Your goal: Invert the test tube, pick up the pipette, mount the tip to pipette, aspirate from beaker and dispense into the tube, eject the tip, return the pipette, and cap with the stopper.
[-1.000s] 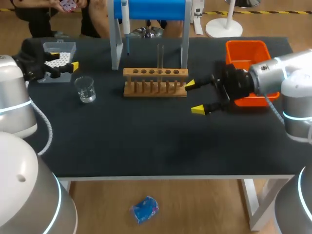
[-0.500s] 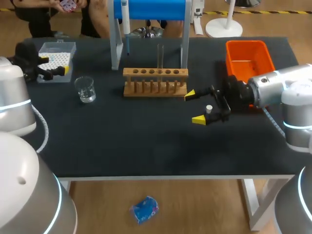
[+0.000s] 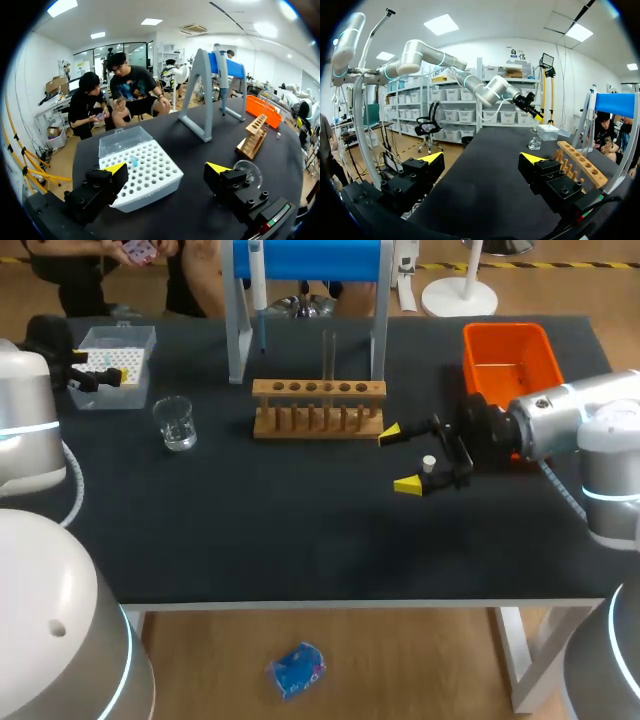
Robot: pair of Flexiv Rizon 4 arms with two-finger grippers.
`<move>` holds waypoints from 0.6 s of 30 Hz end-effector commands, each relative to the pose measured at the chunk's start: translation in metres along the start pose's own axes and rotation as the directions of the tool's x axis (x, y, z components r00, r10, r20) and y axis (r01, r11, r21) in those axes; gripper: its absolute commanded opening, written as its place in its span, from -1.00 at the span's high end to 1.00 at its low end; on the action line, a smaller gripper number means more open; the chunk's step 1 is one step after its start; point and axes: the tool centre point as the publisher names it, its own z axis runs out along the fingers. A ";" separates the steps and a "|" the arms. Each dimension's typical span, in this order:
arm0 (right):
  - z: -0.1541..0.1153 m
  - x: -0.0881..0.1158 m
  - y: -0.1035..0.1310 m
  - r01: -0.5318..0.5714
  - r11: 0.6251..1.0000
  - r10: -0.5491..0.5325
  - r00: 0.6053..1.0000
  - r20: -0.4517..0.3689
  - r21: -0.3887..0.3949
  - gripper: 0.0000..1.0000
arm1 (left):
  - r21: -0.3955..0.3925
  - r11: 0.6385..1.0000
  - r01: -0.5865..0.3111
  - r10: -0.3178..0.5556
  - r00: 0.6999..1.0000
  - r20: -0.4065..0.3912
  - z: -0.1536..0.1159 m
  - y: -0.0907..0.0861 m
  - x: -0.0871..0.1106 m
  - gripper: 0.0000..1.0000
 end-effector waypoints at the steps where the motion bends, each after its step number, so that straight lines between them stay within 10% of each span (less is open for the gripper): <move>1: 0.000 0.000 -0.001 0.001 1.000 -0.001 1.000 0.001 0.000 -1.00 | -0.032 0.999 0.001 -0.002 1.000 -0.004 0.012 -0.003 -0.005 -1.00; 18: 0.000 0.000 -0.001 0.001 1.000 -0.001 1.000 0.001 0.000 -1.00 | -0.042 0.999 -0.011 0.012 1.000 0.021 0.015 -0.002 -0.009 -1.00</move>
